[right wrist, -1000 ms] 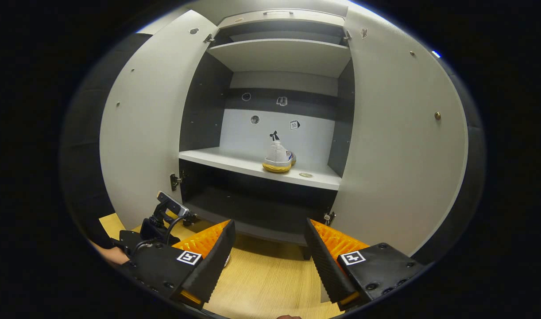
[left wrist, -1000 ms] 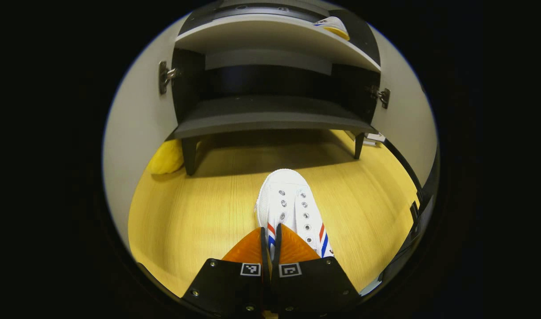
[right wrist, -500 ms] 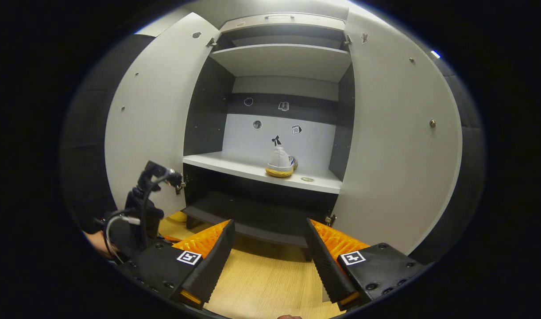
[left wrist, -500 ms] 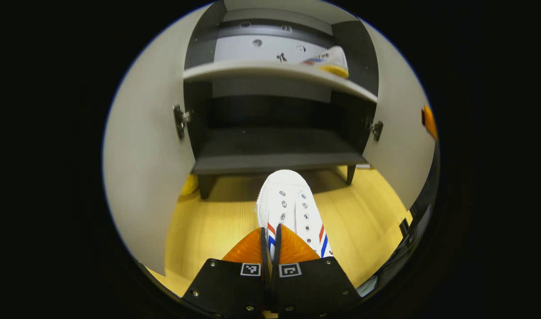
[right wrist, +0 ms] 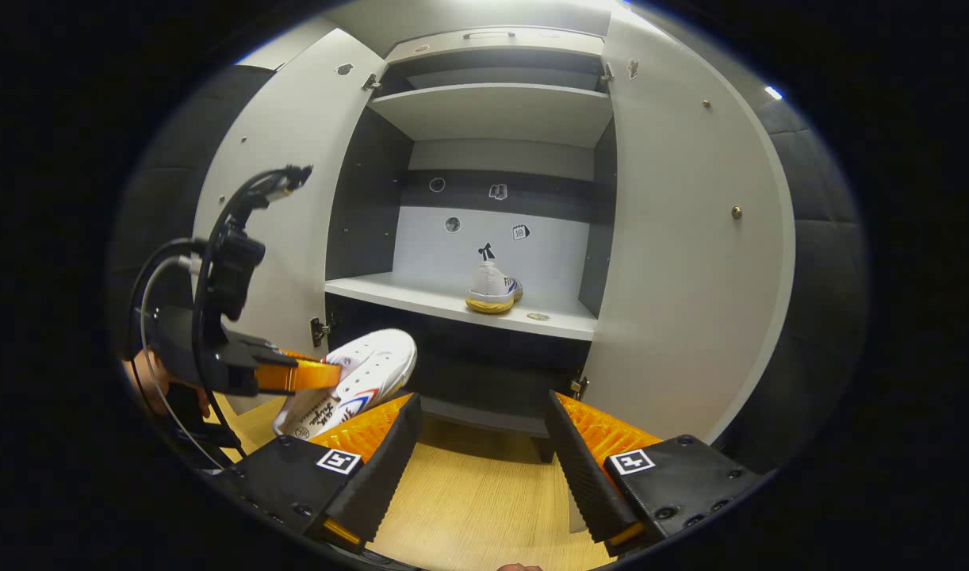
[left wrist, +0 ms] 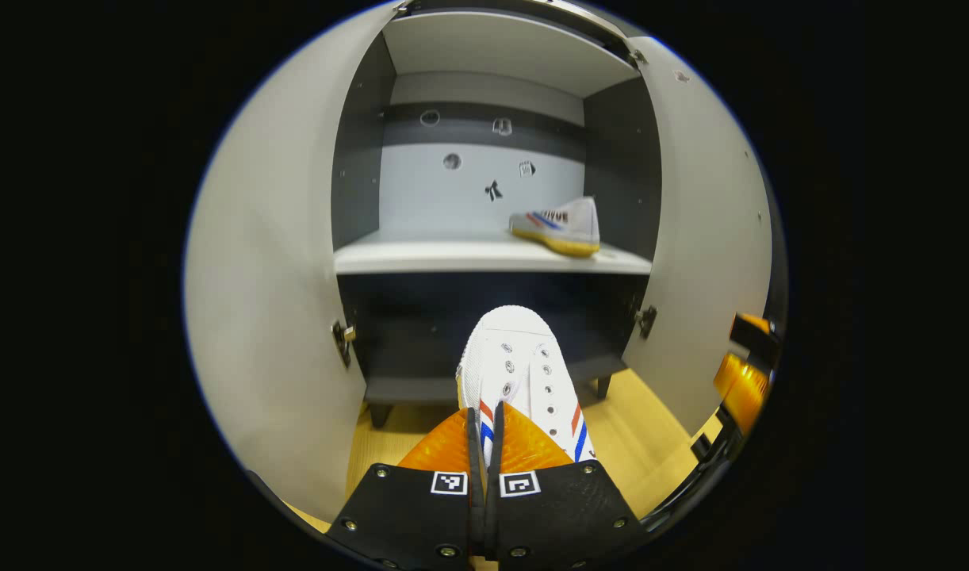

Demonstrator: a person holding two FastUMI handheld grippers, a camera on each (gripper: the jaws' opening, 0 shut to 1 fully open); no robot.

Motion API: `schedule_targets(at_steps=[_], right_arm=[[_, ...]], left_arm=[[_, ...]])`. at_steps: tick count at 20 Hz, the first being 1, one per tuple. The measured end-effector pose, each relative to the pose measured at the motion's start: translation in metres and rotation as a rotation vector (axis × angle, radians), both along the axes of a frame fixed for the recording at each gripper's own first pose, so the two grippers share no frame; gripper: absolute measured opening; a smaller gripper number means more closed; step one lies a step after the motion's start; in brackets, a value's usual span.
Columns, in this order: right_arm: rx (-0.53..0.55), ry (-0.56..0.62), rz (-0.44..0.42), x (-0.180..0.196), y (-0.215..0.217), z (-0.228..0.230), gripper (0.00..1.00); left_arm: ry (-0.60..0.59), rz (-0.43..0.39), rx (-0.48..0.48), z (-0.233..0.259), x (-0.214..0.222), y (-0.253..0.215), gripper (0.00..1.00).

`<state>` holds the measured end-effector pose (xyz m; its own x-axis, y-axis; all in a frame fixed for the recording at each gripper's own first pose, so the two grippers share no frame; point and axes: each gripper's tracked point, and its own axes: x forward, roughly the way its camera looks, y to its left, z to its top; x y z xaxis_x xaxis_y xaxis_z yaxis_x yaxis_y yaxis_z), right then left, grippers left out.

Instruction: Grab one shoe with the right hand and put it into the shoe cabinet, grab the other shoe with the left hand and put it into the shoe cabinet; then close the right door with the right hand and the left door with the left hand.

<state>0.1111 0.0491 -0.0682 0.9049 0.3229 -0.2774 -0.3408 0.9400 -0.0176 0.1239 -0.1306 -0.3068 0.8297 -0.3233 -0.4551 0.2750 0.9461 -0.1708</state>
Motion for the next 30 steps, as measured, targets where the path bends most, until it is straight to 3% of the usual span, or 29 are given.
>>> schedule_targets(at_steps=[16, 25, 30], right_arm=[[0.019, 0.037, -0.050, -0.011, -0.028, -0.022, 0.98], [0.021, 0.080, -0.069, -0.020, -0.036, -0.042, 0.98], [0.024, 0.096, -0.083, -0.021, -0.037, -0.050, 0.98]], left_arm=[[-0.220, 0.080, -0.064, 0.009, -0.001, 0.004, 0.00], [-0.169, 0.125, -0.015, 0.010, -0.002, 0.005, 0.00], [-0.081, 0.110, -0.005, 0.002, -0.001, 0.003, 0.00]])
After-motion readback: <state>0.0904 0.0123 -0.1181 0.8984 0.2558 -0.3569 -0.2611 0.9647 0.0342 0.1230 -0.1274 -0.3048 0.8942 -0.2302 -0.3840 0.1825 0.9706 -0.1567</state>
